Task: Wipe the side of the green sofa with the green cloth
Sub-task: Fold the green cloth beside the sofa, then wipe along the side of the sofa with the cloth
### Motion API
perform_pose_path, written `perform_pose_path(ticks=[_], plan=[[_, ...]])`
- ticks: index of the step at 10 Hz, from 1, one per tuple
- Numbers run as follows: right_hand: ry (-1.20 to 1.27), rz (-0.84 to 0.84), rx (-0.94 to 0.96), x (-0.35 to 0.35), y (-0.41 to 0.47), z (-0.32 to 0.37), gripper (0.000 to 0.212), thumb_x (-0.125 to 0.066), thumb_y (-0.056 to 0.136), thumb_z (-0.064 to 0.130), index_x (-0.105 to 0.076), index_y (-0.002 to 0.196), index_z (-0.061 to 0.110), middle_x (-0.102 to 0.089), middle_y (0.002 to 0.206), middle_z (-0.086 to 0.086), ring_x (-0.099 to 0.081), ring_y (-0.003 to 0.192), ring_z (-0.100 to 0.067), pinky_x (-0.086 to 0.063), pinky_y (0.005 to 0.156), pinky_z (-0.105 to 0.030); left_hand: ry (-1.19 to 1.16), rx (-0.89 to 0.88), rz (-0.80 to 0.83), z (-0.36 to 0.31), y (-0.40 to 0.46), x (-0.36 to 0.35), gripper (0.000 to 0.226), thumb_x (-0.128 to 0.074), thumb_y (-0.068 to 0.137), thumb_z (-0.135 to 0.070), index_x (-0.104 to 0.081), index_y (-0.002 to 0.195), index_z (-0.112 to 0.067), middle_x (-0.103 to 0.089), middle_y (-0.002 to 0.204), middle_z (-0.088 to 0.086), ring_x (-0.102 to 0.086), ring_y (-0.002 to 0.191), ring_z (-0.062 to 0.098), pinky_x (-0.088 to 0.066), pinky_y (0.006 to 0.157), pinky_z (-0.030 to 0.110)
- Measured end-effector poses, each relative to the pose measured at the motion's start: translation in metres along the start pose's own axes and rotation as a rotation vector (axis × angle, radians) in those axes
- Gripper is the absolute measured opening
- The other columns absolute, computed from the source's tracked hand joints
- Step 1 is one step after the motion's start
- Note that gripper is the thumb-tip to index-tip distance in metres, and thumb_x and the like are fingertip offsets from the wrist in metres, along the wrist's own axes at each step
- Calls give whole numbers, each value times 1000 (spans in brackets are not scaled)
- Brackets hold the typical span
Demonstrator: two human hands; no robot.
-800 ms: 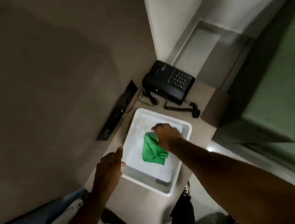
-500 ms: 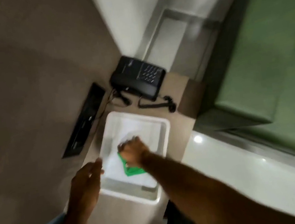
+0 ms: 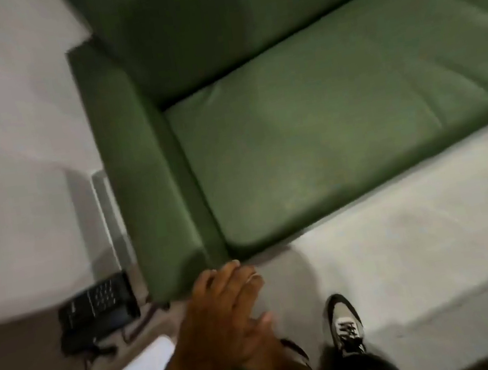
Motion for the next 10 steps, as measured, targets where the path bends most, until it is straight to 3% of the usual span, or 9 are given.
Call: perform_pose_path(ticks=[2,3,4,5,6,7,8,9,10], plan=[[446,-417,-367,280,47,-91,29,-71,68,43,-63,96,38,-77,94,9,-70,86,-5,-51,80,-17,100,-224,194,-65,140,-8,54,-59,82,-53,-70,120,-16,-64,132,5,-57,128,27,-51,96,42],[708,-559,-552,314,32,-143,34,-65,73,37,-39,93,32,-70,93,-3,-68,88,-25,-55,78,-41,135,-304,275,-84,163,-47,58,-55,86,-55,-63,128,-17,-59,139,6,-50,135,26,-50,99,46],[853,-685,-638,306,38,-162,34,-66,83,38,-38,99,29,-70,95,-5,-68,87,-28,-54,72,-39,173,-388,339,-89,168,-96,62,-51,89,-56,-55,137,-17,-49,149,4,-37,143,23,-44,107,47],[1094,-917,-628,281,64,-195,54,-64,88,18,-40,135,30,-68,122,-1,-69,103,-24,-56,80,-35,205,-457,389,-83,175,-152,69,-49,90,-55,-46,147,-15,-36,159,5,-28,149,24,-40,110,52],[1394,-1088,-624,238,99,-230,66,-57,88,-2,-40,146,25,-62,135,3,-65,116,-18,-52,102,-42,287,-464,411,-64,194,-199,76,-44,88,-54,-39,151,-12,-29,162,10,-25,150,30,-34,113,56],[1633,-1191,-716,186,132,-272,65,-50,86,-7,-46,141,28,-73,94,15,-69,83,3,-55,74,-15,344,-493,389,-39,212,-231,80,-43,84,-54,-40,150,-9,-28,162,14,-26,149,34,-32,113,57],[1734,-1292,-659,161,162,-297,72,-49,86,-9,-37,146,29,-70,117,-3,-67,107,-19,-51,91,-34,355,-558,330,-26,222,-243,80,-45,85,-55,-36,150,-9,-22,163,16,-22,150,34,-30,114,58],[1706,-1351,-430,161,204,-282,76,-59,92,5,-19,154,26,-29,161,0,-41,141,-22,-33,114,-40,351,-593,255,-26,226,-252,86,-48,83,-57,-27,153,-10,-15,165,16,-14,152,35,-22,117,59],[1451,-1409,-413,174,234,-250,65,-44,98,45,-11,153,39,-3,165,16,-1,152,-3,-6,124,-32,345,-555,218,-33,231,-262,95,-50,80,-60,-16,157,-15,-5,167,10,-4,154,30,-10,119,58]])
Point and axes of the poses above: each hand's wrist, its own y-axis towards the middle knuckle, its own x-axis out of the back of the hand, z = x × y, the point moved 8 cm from there along y, towards the middle knuckle
